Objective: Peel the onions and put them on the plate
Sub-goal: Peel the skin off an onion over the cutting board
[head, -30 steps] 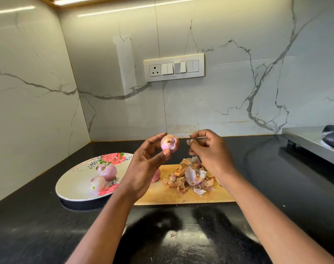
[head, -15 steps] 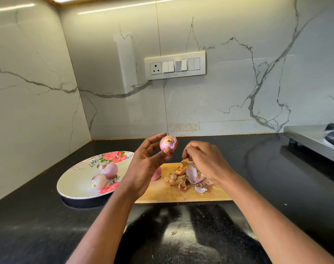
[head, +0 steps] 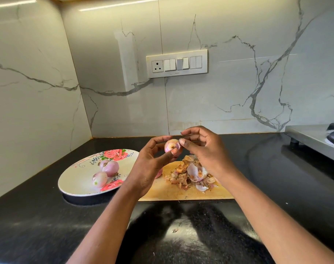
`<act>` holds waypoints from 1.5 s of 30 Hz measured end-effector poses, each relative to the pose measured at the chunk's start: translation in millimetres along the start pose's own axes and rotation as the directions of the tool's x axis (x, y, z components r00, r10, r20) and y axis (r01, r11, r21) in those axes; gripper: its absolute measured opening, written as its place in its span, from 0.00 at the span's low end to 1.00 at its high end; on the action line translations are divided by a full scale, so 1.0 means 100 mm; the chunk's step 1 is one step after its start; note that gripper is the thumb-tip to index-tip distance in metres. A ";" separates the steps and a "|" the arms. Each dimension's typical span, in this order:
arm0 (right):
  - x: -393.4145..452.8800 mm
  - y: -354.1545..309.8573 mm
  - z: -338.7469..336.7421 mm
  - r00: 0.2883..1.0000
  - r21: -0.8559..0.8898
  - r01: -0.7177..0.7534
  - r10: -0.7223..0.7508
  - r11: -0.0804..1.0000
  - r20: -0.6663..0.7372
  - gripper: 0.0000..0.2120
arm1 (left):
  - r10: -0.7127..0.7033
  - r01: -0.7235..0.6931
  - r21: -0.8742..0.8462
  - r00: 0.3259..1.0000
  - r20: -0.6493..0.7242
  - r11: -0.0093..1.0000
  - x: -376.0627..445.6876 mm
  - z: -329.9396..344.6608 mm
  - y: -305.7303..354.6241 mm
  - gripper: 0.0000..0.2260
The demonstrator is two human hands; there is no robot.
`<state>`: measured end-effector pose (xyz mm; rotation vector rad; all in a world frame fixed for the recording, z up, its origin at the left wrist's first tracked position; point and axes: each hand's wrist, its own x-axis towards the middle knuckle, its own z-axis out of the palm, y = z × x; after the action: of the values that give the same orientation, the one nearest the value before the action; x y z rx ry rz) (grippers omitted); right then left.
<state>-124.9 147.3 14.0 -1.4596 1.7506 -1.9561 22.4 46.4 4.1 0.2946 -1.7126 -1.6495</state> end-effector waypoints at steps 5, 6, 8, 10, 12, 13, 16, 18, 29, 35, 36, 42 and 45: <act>0.01 -0.01 -0.02 0.999 0.029 0.026 -0.025 0.999 -0.038 0.04 | 0.014 -0.014 0.001 1.000 -0.007 1.000 0.01 -0.02 0.00 0.24; 0.00 -0.02 -0.02 0.999 0.038 0.030 -0.029 0.999 -0.035 0.03 | 0.020 -0.020 0.009 1.000 -0.010 1.000 0.01 -0.02 0.00 0.24; -0.01 -0.05 -0.02 1.000 0.036 0.025 -0.025 0.999 -0.002 0.09 | 0.033 -0.033 0.032 0.999 -0.020 0.999 0.01 -0.03 -0.01 0.25; -0.02 -0.05 -0.01 0.999 0.014 0.017 -0.018 1.000 0.038 0.16 | 0.042 -0.041 0.060 0.999 -0.022 0.997 0.02 -0.03 -0.02 0.25; -0.02 -0.03 0.00 0.998 -0.004 0.027 -0.027 1.000 0.052 0.15 | 0.044 -0.042 0.086 0.999 -0.019 0.995 0.03 -0.04 -0.04 0.25; -0.01 -0.02 0.00 0.998 -0.011 0.034 -0.033 0.999 0.045 0.13 | 0.045 -0.043 0.102 0.999 -0.020 0.994 0.03 -0.05 -0.04 0.25; 0.01 0.00 -0.02 0.999 -0.008 0.028 -0.028 1.000 0.020 0.10 | 0.045 -0.040 0.149 0.999 -0.031 0.988 0.04 -0.06 -0.05 0.23; 0.01 0.02 -0.03 1.000 -0.016 0.010 -0.010 1.000 -0.001 0.09 | 0.046 -0.041 0.143 0.998 -0.032 0.989 0.03 -0.05 -0.04 0.23; 0.01 0.16 -0.05 0.996 -0.311 0.048 -0.024 0.949 0.081 0.06 | 0.022 -0.023 -0.028 0.999 -0.036 0.999 0.00 -0.05 0.02 0.24; 0.02 0.04 -0.01 0.995 0.053 0.029 -0.034 0.998 0.093 0.07 | 0.022 -0.031 -0.102 0.996 -0.087 0.994 0.03 -0.05 0.00 0.24; 0.01 0.04 0.00 0.994 0.042 0.043 -0.047 0.998 0.094 0.08 | 0.023 -0.032 -0.101 0.996 -0.086 0.994 0.03 -0.06 -0.01 0.24; 0.00 0.06 0.01 0.995 0.041 0.041 -0.045 0.998 0.084 0.09 | 0.089 -0.086 0.048 0.994 -0.064 0.995 0.04 -0.06 -0.02 0.23; 0.01 0.05 0.00 0.994 0.014 0.062 -0.063 0.998 0.093 0.09 | 0.110 -0.105 0.091 0.993 -0.052 0.990 0.03 -0.05 -0.01 0.23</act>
<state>-127.6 145.3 10.1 -1.5932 1.6716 -1.8908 23.1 41.1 3.7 0.2835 -1.7312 -1.4776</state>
